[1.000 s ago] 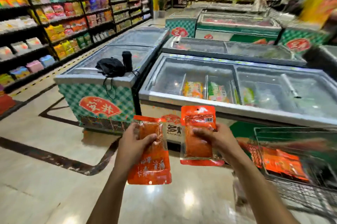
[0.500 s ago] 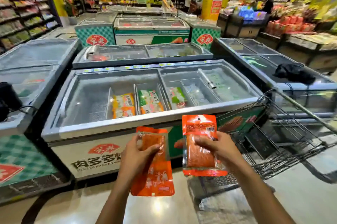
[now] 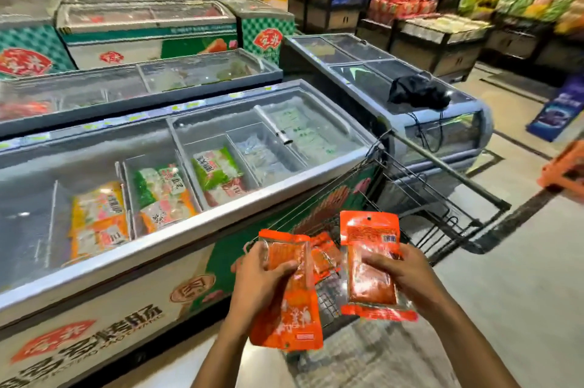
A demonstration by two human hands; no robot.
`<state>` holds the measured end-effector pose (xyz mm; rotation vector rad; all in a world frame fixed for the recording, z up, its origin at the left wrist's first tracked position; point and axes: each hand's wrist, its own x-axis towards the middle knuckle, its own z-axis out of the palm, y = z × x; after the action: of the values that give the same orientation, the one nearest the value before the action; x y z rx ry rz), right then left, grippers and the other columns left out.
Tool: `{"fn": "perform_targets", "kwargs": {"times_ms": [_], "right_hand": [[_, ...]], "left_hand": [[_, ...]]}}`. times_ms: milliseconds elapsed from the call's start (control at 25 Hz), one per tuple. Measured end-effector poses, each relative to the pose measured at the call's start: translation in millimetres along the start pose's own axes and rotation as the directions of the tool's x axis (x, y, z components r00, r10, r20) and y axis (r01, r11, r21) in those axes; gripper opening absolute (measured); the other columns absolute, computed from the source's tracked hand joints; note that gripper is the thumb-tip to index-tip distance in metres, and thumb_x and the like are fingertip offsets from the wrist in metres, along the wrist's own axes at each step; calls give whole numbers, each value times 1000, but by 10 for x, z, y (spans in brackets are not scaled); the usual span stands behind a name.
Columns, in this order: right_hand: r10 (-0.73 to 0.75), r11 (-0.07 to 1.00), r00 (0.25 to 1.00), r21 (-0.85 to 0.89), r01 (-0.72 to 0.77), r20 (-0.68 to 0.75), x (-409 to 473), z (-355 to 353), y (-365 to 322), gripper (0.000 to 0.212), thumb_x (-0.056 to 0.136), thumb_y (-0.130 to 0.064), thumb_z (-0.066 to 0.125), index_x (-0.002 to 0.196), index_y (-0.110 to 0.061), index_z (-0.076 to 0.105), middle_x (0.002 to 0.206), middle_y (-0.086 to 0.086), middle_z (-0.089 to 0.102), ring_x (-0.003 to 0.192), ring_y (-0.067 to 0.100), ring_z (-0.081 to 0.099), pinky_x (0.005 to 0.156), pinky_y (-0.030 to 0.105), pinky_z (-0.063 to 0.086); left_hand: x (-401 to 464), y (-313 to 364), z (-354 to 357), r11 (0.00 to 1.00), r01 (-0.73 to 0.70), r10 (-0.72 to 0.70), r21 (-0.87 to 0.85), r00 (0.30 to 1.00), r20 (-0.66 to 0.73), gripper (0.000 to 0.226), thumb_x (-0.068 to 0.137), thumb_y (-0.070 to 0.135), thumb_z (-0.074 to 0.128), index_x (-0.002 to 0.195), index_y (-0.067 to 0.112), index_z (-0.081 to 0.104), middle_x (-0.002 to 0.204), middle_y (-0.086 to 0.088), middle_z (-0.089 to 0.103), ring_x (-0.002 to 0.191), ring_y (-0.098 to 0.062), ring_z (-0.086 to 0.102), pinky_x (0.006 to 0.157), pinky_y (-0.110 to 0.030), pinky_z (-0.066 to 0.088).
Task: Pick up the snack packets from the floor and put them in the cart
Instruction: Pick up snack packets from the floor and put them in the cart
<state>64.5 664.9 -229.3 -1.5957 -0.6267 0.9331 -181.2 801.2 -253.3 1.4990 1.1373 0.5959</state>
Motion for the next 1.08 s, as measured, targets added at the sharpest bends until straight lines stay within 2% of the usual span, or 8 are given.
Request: {"fn": "perform_targets", "kwargs": {"times_ms": [80,240,400,480,560,720,880,1080], "right_hand": [[38,999,999,20,-38,-30,398,-410,50,32,74,-9,83,103,1,73,90,16,79,76,28,77,60,29,59],[115,993,993,37,-113,-35,1194,-1110,208,37,72,-10,87,104,1,72,94,19,79,83,33,77,74,38,61],[223,974,974,21,-223,26,1949,-1411,422,54,63,-19,94,108,1,71,98,19,78,91,39,76,90,53,59],[255,967,966,-10,-255,43,2410,-1442,570,45,69,-14,89,107,1,71,98,19,78,92,39,76,92,55,58],[268,962,963,-66,-266,38,2850,-1430,762,34,74,-12,85,104,-3,73,96,16,79,92,37,76,91,54,58],[323,938,945,-144,-314,42,3768,-1350,1322,33,75,-13,85,105,-8,72,95,12,80,89,33,77,87,49,61],[385,913,920,-174,-369,74,4606,-1251,2121,35,75,-11,86,106,-4,72,94,8,80,86,22,77,79,36,59],[467,870,879,-227,-437,98,5259,-1128,3098,29,76,4,83,103,2,71,82,3,78,72,11,72,65,21,56]], "left_hand": [[283,64,392,999,34,-34,3,999,13,27,84,19,83,101,19,62,86,12,72,68,15,66,57,-4,46],[902,43,1134,990,137,-136,-37,990,24,31,86,19,81,110,18,61,90,1,80,69,-9,76,61,-17,57],[1441,-112,1767,973,216,-219,-74,975,-26,36,86,21,81,108,33,56,83,3,75,57,-7,72,49,-16,51],[1811,-259,2038,962,253,-259,-102,965,-45,34,86,24,81,104,35,54,80,0,73,46,-9,67,45,-24,49],[2224,-476,2268,943,311,-320,-120,945,-67,44,85,28,81,120,21,56,83,-14,74,41,-9,59,40,-23,44],[3126,-993,2713,913,384,-399,-139,911,-104,67,83,38,80,137,17,47,105,-19,75,59,-20,67,46,-30,53],[3888,-1894,3214,903,416,-429,-107,889,-162,88,72,71,75,141,28,42,119,-24,70,99,-49,69,80,-63,59],[4357,-2696,3699,875,475,-484,-94,848,-218,95,69,76,74,145,30,39,125,-20,69,107,-46,68,87,-64,57]]}}
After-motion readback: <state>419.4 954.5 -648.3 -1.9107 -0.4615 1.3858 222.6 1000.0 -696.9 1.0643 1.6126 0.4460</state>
